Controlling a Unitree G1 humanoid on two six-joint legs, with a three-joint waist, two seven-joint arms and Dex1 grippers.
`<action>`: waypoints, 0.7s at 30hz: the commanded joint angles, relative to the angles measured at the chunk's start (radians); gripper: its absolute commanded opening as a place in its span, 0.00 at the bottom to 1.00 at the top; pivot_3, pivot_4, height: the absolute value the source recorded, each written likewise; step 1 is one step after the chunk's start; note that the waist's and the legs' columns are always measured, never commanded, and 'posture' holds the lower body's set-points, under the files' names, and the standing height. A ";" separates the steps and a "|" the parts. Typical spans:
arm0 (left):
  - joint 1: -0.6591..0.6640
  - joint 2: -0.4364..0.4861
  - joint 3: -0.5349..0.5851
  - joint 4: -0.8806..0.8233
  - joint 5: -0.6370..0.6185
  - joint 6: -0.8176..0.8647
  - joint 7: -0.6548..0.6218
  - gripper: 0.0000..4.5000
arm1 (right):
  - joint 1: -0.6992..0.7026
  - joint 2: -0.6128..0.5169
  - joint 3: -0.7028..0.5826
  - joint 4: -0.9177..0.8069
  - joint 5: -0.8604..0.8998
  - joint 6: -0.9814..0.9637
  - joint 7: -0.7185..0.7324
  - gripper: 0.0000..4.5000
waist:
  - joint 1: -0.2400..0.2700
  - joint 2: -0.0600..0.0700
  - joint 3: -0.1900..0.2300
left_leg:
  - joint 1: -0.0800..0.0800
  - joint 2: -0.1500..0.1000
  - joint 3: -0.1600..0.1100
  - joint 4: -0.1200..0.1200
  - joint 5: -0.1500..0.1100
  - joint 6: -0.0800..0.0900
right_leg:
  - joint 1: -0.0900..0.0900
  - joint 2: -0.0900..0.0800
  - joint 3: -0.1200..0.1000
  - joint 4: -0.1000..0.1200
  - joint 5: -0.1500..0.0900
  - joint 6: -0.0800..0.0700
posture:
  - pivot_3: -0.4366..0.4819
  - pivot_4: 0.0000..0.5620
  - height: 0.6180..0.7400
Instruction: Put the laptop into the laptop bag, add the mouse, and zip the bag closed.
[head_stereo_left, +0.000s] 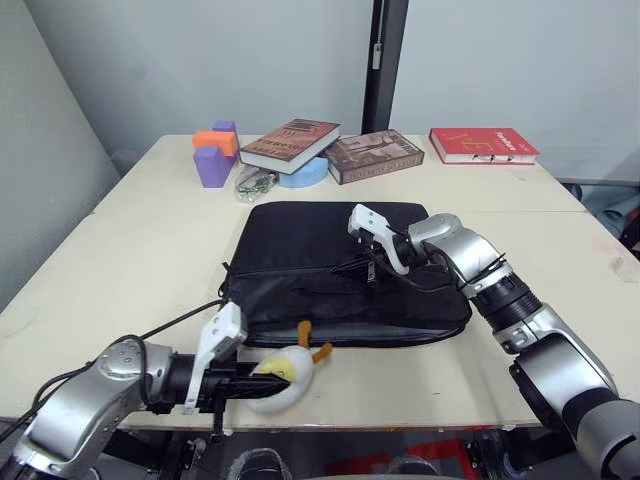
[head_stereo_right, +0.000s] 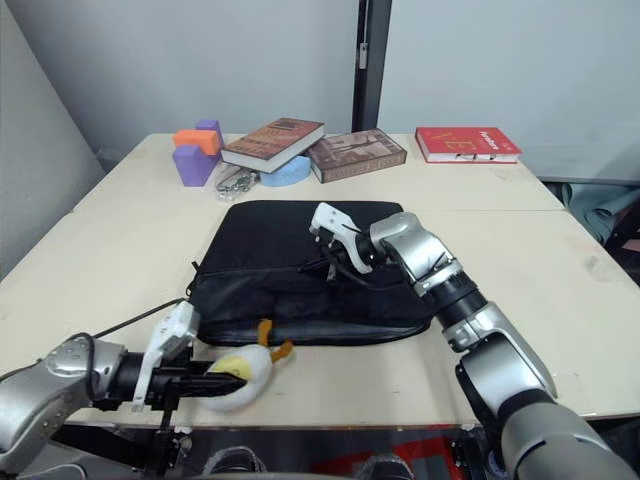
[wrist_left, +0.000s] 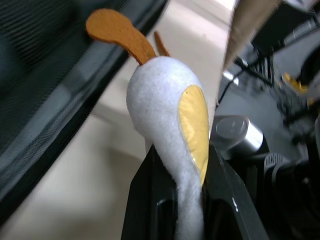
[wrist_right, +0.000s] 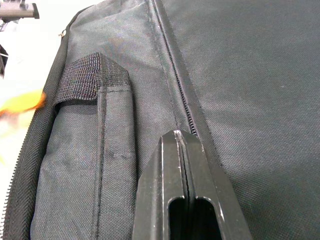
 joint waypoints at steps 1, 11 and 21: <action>-0.056 -0.015 -0.054 0.027 0.025 -0.051 -0.034 0.00 | 0.038 -0.017 0.077 0.051 -0.058 0.051 0.003 0.00 | 0.000 0.000 0.000 | 0.000 0.000 0.000 0.000 0.000 0.000 | 0.000 0.000 0.000 0.000 0.000 0.000 | 0.48 0.27 1.00; -0.297 -0.135 -0.263 0.200 0.110 -0.141 -0.150 0.00 | 0.050 -0.031 0.068 0.027 -0.053 0.071 -0.008 0.00 | 0.009 0.001 -0.001 | 0.002 0.000 0.002 0.002 0.000 0.000 | 0.001 -0.001 0.002 0.003 0.000 0.000 | 0.48 0.27 1.00; -0.456 -0.283 -0.376 0.428 0.194 -0.271 -0.256 0.00 | 0.055 -0.039 0.061 0.009 -0.046 0.091 -0.021 0.00 | 0.023 0.000 -0.001 | 0.008 -0.001 0.005 0.003 0.000 0.001 | 0.004 -0.001 0.005 0.004 0.000 0.000 | 0.48 0.27 1.00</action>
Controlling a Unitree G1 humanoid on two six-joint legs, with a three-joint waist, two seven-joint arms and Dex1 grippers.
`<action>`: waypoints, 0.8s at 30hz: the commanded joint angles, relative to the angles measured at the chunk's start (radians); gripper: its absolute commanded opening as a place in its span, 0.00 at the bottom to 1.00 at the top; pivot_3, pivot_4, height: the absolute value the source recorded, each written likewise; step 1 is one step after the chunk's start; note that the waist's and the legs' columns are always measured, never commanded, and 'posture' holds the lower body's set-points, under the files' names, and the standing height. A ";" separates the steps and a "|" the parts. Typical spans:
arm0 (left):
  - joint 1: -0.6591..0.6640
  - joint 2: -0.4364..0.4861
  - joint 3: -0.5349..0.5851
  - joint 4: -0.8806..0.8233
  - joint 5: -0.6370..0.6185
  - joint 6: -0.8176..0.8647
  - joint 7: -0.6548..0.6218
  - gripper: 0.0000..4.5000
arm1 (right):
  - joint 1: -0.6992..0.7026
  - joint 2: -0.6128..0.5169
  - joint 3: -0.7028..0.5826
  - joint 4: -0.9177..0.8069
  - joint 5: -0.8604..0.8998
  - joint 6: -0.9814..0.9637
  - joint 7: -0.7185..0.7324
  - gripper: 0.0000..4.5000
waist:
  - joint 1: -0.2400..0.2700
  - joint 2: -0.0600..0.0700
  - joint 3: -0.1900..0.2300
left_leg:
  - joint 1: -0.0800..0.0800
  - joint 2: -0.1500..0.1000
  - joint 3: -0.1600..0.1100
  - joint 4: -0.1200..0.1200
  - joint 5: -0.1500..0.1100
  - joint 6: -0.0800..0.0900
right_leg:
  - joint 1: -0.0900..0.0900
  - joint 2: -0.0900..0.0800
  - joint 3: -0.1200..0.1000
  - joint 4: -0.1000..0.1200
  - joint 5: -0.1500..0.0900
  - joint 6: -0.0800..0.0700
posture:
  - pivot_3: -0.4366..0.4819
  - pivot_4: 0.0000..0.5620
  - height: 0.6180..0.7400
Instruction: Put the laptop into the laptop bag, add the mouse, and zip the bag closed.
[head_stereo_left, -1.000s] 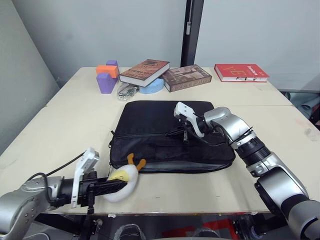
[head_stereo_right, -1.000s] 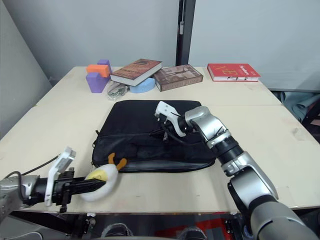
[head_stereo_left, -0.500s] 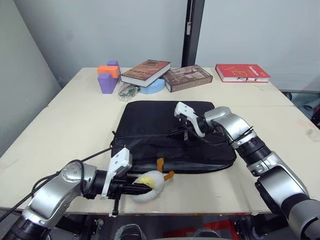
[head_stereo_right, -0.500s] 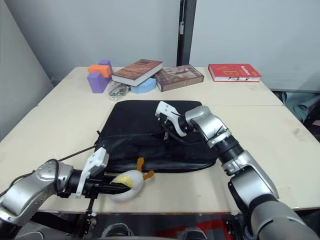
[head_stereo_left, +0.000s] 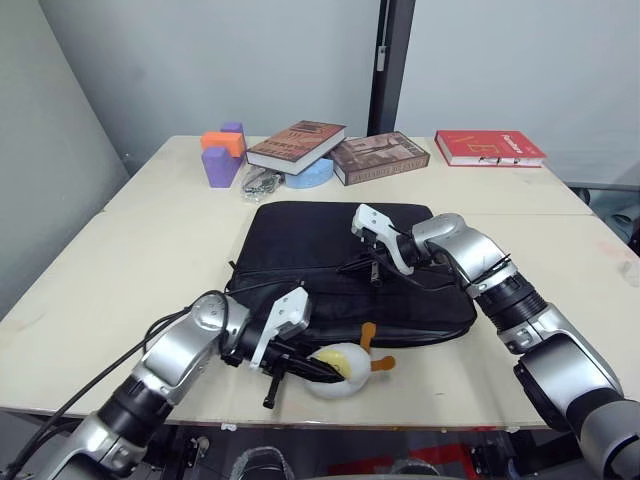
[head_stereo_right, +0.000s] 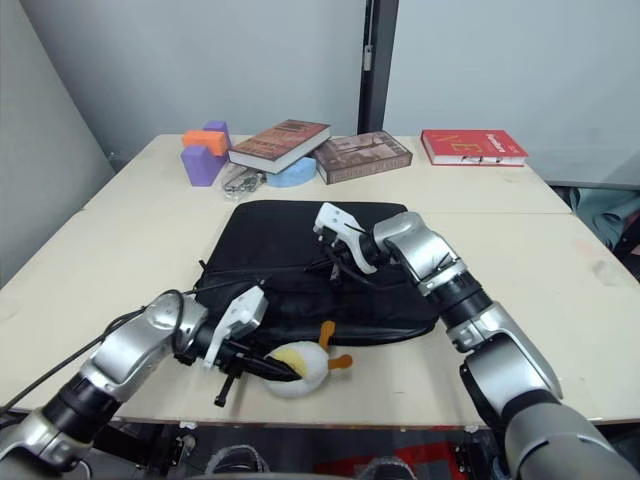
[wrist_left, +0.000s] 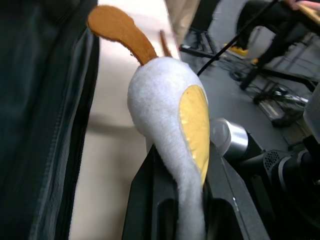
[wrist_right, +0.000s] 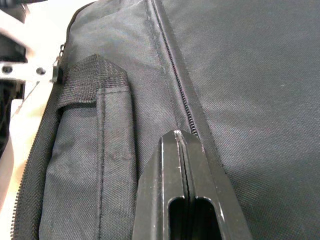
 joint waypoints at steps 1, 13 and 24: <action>-0.045 -0.046 -0.033 0.070 0.031 -0.065 -0.038 0.00 | 0.049 -0.017 0.061 0.034 -0.045 0.050 -0.007 0.00 | 0.001 0.000 0.000 | 0.001 0.000 0.001 0.000 0.000 0.000 | 0.000 0.000 0.000 0.000 0.000 0.000 | 0.48 0.27 1.00; -0.172 -0.145 -0.036 0.173 0.046 -0.093 -0.090 0.00 | 0.046 -0.015 0.060 0.037 -0.044 0.049 -0.014 0.00 | 0.008 0.000 0.000 | 0.004 0.000 0.004 -0.001 0.000 0.000 | 0.001 0.000 0.003 0.001 0.000 0.000 | 0.48 0.27 1.00; -0.168 -0.162 -0.037 0.125 -0.004 0.033 -0.104 0.00 | 0.035 -0.007 0.060 0.057 -0.048 0.036 -0.012 0.00 | 0.008 0.000 0.000 | 0.004 0.000 0.005 -0.002 0.000 0.000 | 0.000 0.000 0.004 0.001 0.000 0.000 | 0.48 0.27 1.00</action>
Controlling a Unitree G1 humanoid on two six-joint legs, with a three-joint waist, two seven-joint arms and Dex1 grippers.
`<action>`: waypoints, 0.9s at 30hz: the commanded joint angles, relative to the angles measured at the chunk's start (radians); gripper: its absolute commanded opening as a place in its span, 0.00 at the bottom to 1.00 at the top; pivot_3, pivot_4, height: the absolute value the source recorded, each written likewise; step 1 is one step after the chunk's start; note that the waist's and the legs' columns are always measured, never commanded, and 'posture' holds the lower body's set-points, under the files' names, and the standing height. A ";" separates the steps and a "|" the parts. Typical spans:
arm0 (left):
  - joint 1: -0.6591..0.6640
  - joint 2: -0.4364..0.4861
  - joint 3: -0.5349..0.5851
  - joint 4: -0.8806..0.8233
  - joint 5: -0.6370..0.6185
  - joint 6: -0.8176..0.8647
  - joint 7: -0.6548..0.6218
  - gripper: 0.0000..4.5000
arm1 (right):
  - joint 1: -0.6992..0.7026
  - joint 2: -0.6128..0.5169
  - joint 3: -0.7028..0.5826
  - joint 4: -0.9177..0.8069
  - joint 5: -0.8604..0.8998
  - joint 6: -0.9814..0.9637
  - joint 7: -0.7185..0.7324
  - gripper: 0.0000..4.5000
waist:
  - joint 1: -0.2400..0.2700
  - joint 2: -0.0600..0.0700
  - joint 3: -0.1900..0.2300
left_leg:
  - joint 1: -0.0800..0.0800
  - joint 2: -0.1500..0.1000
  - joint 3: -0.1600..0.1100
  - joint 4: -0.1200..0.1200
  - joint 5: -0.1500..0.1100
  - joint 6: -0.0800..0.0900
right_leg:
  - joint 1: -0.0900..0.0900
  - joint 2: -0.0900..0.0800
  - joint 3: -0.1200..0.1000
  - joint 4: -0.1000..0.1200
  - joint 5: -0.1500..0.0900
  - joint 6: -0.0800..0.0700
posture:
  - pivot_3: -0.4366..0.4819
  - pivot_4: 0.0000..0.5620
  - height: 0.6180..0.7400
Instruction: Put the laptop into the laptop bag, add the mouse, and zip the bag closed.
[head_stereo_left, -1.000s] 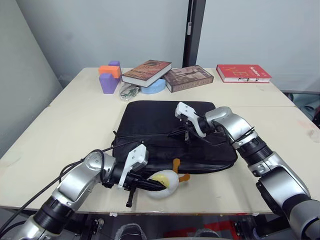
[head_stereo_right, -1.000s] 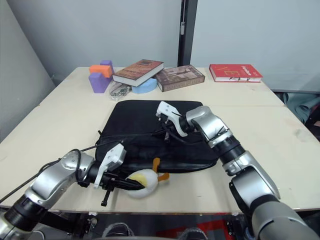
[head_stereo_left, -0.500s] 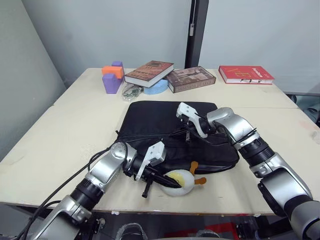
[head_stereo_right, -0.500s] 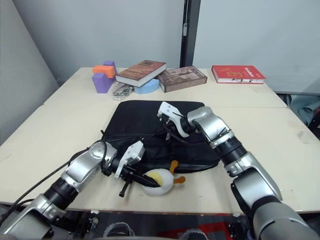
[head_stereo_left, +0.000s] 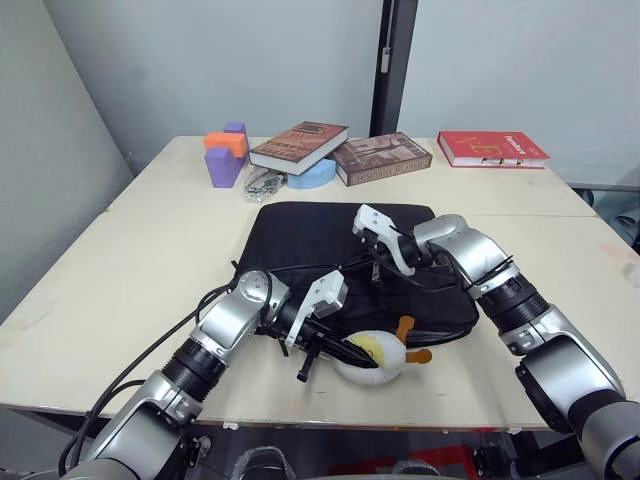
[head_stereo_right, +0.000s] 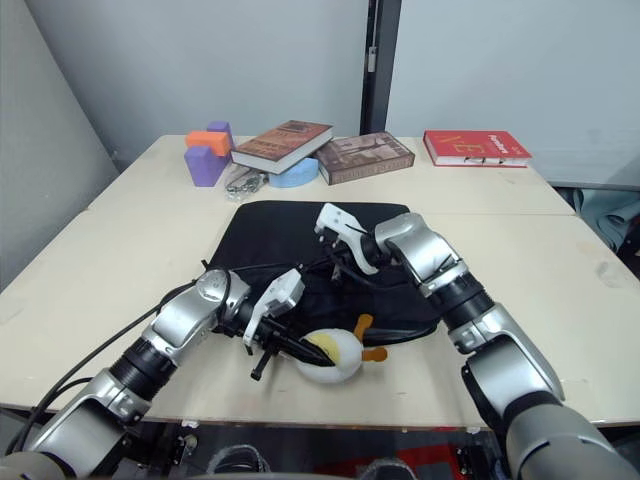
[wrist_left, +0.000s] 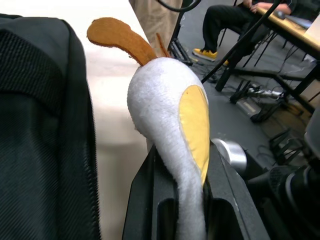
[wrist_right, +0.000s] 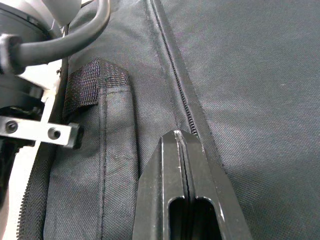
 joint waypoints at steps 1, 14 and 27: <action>-0.001 -0.003 0.014 -0.045 -0.030 0.031 -0.004 0.00 | 0.031 -0.002 0.061 0.063 -0.047 0.026 -0.003 0.00 | -0.002 0.000 0.000 | 0.000 0.000 0.000 0.000 0.000 0.000 | 0.000 0.000 0.000 0.000 0.000 0.000 | 0.48 0.27 1.00; 0.060 0.095 0.120 -0.156 -0.104 0.180 0.061 0.99 | 0.033 -0.008 0.056 0.062 -0.048 0.023 -0.002 0.00 | -0.004 0.000 0.001 | 0.000 0.000 0.001 -0.001 0.000 0.000 | -0.001 0.000 0.000 -0.001 0.000 0.000 | 0.48 0.27 1.00; 0.094 0.297 0.384 -0.265 -0.311 0.330 0.066 1.00 | 0.041 -0.027 0.022 0.006 -0.024 0.034 -0.001 0.00 | -0.003 0.001 0.002 | 0.000 0.000 0.002 -0.003 0.000 0.000 | -0.002 0.000 0.001 -0.003 0.000 0.000 | 0.48 0.27 1.00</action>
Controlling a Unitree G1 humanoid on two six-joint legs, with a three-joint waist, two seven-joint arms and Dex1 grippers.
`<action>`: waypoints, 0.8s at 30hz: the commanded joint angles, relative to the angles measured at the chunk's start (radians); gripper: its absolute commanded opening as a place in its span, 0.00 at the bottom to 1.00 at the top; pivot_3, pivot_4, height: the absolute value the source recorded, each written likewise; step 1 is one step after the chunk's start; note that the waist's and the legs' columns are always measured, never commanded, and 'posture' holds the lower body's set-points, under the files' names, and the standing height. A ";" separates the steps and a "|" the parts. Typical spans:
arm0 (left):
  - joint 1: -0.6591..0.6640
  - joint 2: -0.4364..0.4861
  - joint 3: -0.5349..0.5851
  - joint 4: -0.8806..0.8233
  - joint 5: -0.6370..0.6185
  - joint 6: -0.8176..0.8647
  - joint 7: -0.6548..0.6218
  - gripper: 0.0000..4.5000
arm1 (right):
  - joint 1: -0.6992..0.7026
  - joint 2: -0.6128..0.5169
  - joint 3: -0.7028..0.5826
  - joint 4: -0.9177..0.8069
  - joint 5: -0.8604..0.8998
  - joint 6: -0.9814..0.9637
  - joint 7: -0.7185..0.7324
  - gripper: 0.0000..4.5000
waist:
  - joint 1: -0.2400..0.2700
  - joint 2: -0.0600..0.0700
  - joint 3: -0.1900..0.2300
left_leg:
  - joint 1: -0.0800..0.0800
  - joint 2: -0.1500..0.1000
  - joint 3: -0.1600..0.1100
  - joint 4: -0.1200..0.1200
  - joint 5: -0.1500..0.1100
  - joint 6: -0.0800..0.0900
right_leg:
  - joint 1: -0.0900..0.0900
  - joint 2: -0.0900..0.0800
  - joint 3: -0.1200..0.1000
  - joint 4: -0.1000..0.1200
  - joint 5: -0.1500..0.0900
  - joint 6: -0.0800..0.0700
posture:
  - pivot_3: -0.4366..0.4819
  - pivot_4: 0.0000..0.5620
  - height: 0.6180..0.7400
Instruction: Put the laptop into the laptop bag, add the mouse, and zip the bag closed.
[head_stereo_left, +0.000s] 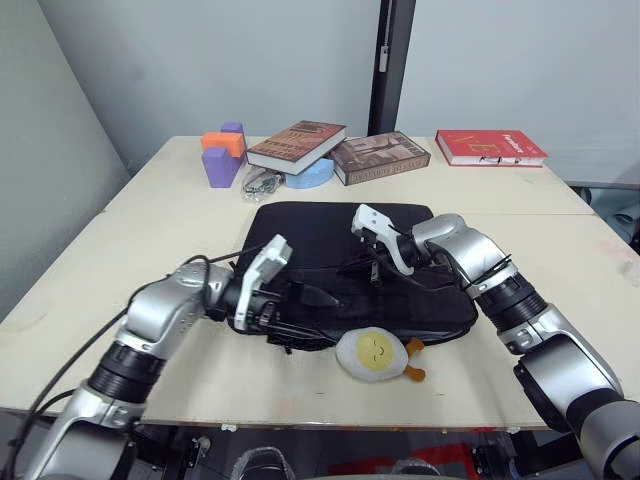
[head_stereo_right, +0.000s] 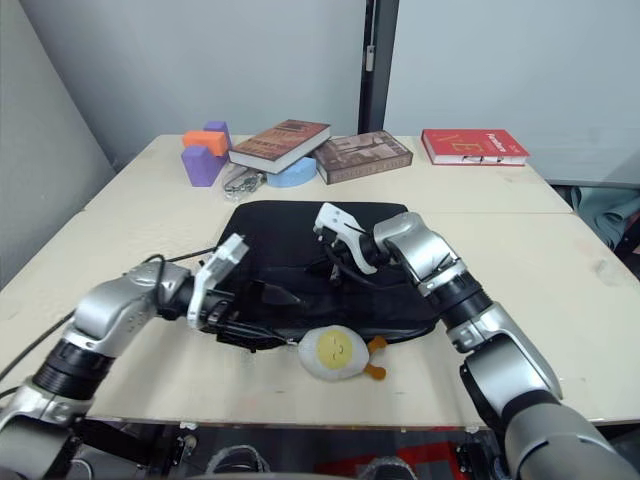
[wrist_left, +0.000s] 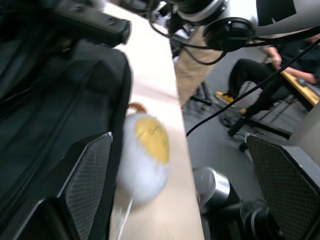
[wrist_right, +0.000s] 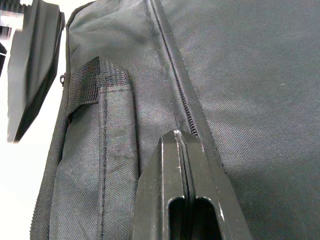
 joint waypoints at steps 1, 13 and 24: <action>-0.003 0.044 0.087 -0.043 -0.051 -0.016 -0.015 1.00 | 0.044 -0.032 0.009 -0.008 -0.012 0.045 -0.006 0.00 | 0.003 0.000 0.001 | 0.000 0.000 0.000 0.000 0.000 0.000 | 0.000 0.000 0.000 0.000 0.000 0.000 | 0.48 0.27 1.00; 0.015 0.160 0.229 -0.065 -0.062 -0.125 -0.025 1.00 | 0.173 -0.214 -0.235 -0.448 0.212 0.208 -0.003 0.00 | 0.015 -0.001 0.013 | -0.007 0.000 0.001 -0.006 0.002 -0.005 | -0.004 0.001 -0.002 -0.009 0.001 0.002 | 0.48 0.27 1.00; -0.065 0.082 0.142 -0.008 -0.014 -0.226 -0.039 1.00 | 0.364 -0.491 -0.629 -0.687 0.409 0.266 -0.015 0.00 | 0.024 -0.001 0.017 | -0.006 0.001 0.002 -0.005 0.002 -0.004 | -0.005 0.001 0.000 -0.007 0.001 0.002 | 0.48 0.27 1.00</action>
